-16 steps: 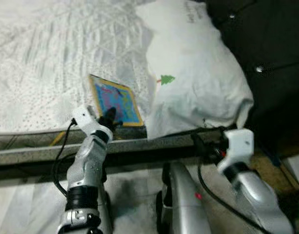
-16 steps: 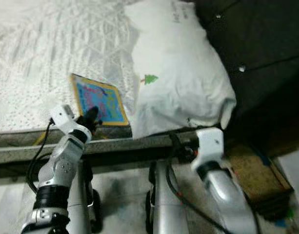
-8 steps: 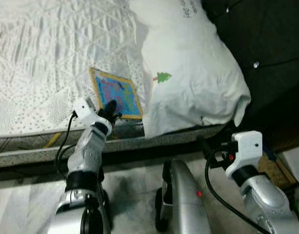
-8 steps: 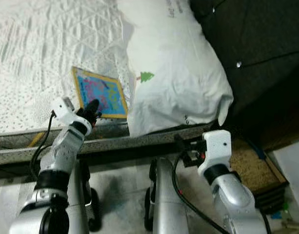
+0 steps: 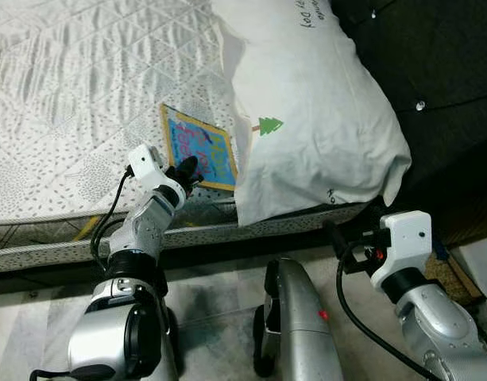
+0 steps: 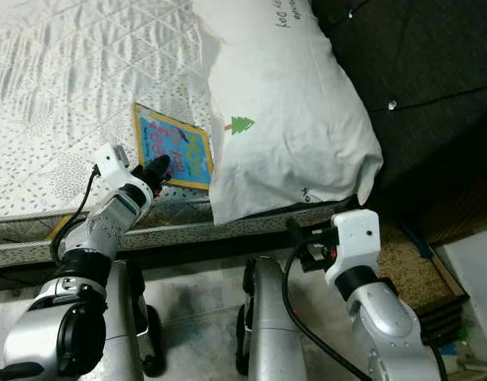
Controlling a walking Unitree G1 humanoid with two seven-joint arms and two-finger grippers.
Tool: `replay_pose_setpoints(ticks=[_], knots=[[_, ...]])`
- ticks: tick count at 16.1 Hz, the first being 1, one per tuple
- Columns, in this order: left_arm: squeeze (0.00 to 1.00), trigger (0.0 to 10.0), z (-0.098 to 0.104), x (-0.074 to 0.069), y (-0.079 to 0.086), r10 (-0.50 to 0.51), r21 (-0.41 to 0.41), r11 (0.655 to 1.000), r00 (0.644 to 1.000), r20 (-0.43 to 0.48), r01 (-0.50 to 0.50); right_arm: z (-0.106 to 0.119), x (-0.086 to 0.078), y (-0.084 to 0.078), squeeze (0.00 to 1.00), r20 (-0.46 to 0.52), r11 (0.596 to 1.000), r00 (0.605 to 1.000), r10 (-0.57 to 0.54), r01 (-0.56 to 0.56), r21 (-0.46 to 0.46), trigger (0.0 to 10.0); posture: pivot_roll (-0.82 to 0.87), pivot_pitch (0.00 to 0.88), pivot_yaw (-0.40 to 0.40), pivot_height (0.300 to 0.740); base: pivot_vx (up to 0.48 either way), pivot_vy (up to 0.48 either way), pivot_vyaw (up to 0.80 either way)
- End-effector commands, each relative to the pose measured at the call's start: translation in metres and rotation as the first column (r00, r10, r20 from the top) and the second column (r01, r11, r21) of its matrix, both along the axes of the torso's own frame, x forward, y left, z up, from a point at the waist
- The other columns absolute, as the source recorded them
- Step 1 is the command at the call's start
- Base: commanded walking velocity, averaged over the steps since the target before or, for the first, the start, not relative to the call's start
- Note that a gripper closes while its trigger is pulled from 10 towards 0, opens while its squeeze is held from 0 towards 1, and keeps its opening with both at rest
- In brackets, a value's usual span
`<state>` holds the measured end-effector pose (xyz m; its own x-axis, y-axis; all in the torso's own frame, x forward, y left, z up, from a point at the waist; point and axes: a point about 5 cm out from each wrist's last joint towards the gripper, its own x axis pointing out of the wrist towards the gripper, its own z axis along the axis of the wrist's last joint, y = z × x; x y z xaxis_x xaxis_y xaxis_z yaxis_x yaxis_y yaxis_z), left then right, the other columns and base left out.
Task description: Clean up the room
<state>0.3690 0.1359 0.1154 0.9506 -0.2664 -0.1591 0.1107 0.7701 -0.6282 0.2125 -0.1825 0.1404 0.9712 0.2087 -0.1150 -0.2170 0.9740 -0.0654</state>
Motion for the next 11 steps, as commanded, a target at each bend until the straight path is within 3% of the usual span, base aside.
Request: replay_pose_setpoints(ticks=[1, 2, 5, 11], knots=[[0.25, 10.0, -0.022, -0.009, -0.013, -0.078, 0.015, 0.997, 0.990, -0.114, 0.081, -0.001, -0.002, -0.006, 0.00, -0.012, 1.000, 1.000, -0.019, 0.019, -0.016, 10.0, -0.22, 0.260, -0.124, 0.560, 0.000, 0.000, 0.00], [1.00, 10.0, -0.017, -0.004, 0.000, -0.028, 0.047, 0.998, 0.995, -0.100, 0.033, -0.001, -0.001, -0.005, 0.00, -0.008, 1.000, 1.000, -0.017, 0.017, -0.019, 10.0, -0.21, 0.260, -0.122, 0.560, 0.000, 0.000, 0.00], [1.00, 10.0, -0.008, 0.002, 0.022, 0.026, 0.089, 0.996, 0.997, -0.076, -0.020, -0.002, 0.002, -0.004, 0.00, -0.003, 1.000, 1.000, -0.015, 0.015, -0.022, 10.0, -0.21, 0.256, -0.119, 0.560, 0.000, 0.000, 0.00], [1.00, 10.0, -0.008, 0.005, 0.051, 0.113, 0.162, 0.982, 0.990, -0.082, -0.099, 0.001, 0.010, -0.006, 0.00, 0.024, 0.999, 0.999, -0.026, 0.026, -0.020, 10.0, -0.21, 0.222, -0.108, 0.560, 0.000, 0.000, 0.00]])
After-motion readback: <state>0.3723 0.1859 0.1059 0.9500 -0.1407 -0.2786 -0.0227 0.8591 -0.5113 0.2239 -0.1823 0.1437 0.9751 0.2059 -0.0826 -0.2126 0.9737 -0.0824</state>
